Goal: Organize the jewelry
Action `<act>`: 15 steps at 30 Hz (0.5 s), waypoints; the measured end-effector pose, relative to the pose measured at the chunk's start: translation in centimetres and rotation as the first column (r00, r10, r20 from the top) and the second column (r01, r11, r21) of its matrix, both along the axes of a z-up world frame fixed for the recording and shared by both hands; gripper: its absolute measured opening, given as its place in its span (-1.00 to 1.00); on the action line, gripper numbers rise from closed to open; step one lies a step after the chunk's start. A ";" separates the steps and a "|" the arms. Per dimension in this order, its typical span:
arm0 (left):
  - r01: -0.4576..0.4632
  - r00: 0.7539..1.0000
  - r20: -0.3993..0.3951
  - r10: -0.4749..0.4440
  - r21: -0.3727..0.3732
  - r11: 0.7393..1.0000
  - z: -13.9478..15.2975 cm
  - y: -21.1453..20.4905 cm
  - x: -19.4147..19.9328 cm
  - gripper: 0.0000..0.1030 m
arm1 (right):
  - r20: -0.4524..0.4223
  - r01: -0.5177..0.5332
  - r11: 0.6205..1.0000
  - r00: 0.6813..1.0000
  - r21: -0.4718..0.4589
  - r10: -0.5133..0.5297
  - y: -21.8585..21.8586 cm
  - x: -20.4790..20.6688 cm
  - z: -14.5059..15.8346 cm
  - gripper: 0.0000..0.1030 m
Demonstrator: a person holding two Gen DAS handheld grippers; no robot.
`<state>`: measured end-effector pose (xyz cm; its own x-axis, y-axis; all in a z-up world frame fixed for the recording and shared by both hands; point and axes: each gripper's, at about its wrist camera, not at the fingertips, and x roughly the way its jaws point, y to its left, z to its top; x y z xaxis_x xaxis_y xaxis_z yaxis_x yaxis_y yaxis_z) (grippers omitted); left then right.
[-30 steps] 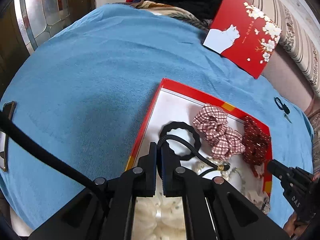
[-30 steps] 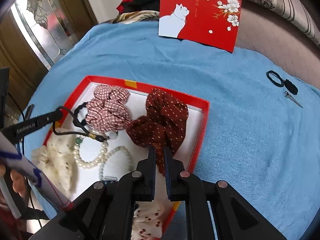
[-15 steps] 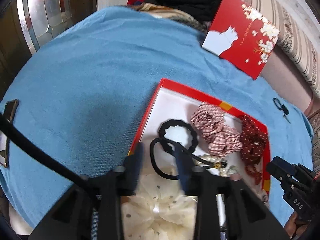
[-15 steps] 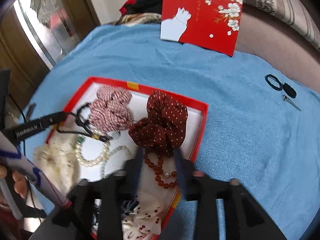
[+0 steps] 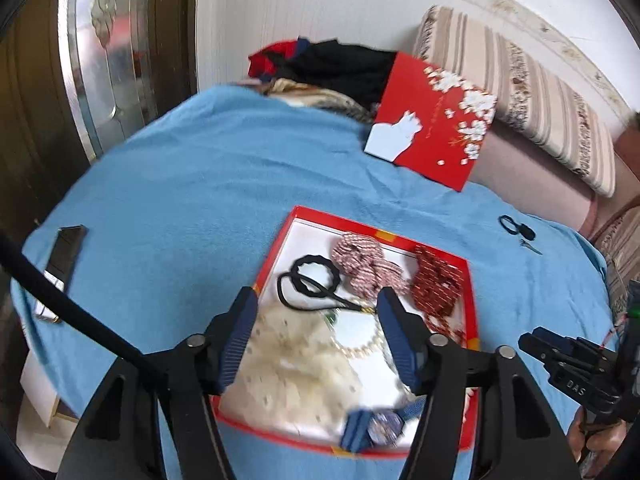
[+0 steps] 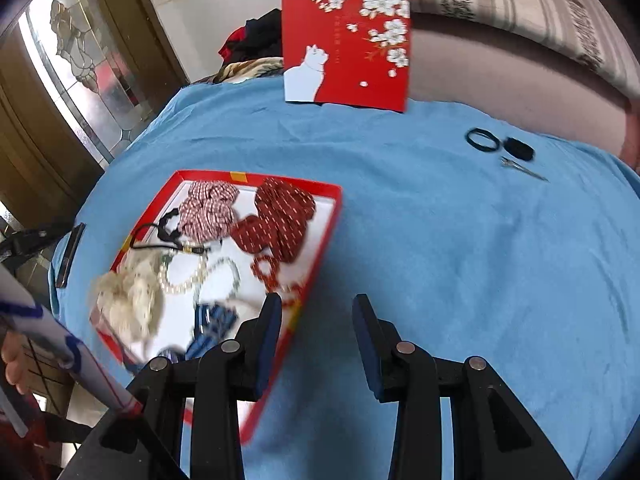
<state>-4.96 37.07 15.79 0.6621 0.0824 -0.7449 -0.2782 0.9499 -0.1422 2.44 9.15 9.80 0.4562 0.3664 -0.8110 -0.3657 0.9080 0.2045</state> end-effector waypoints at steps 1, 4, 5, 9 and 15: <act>0.001 1.000 0.009 -0.002 0.010 1.000 0.5 -0.9 -1.0 0.23 | 0.001 0.004 1.000 1.000 0.002 -0.004 -0.5 -0.4 0.0 -0.23; -0.007 1.000 0.028 0.006 0.019 1.000 1.6 -3.0 -3.3 0.29 | 0.009 0.017 1.000 1.000 -0.003 -0.017 -2.2 -2.4 -0.1 -0.22; -0.011 0.999 0.035 0.011 0.018 1.000 1.9 -3.6 -4.0 0.30 | 0.016 0.020 1.000 1.000 -0.009 -0.020 -2.8 -3.1 -0.1 -0.22; -0.045 0.997 0.064 0.044 0.013 0.999 2.9 -6.7 -7.2 0.45 | 0.065 0.031 0.999 0.997 -0.034 -0.029 -5.1 -6.0 -0.1 -0.19; -0.135 0.983 0.143 0.117 0.124 0.983 4.1 -12.1 -11.2 0.74 | 0.088 0.082 0.996 0.993 -0.034 -0.079 -8.6 -9.0 -0.4 -0.16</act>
